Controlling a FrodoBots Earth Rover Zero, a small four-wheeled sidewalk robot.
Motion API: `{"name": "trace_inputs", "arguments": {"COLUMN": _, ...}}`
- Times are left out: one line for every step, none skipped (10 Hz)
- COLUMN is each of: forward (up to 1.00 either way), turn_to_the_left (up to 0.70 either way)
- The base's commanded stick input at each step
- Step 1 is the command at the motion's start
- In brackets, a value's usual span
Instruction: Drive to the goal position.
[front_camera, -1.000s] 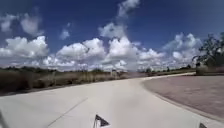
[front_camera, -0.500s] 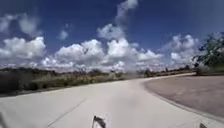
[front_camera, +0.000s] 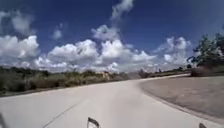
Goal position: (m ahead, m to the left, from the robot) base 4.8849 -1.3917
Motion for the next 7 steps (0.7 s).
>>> {"name": "trace_inputs", "arguments": {"forward": 0.70, "turn_to_the_left": -0.14}}
{"name": "trace_inputs", "arguments": {"forward": 0.70, "turn_to_the_left": -0.14}}
{"name": "trace_inputs", "arguments": {"forward": 0.70, "turn_to_the_left": -0.14}}
{"name": "trace_inputs", "arguments": {"forward": 0.70, "turn_to_the_left": -0.14}}
{"name": "trace_inputs", "arguments": {"forward": 0.70, "turn_to_the_left": -0.06}}
{"name": "trace_inputs", "arguments": {"forward": 0.70, "turn_to_the_left": 0.00}}
{"name": "trace_inputs", "arguments": {"forward": 0.70, "turn_to_the_left": 0.00}}
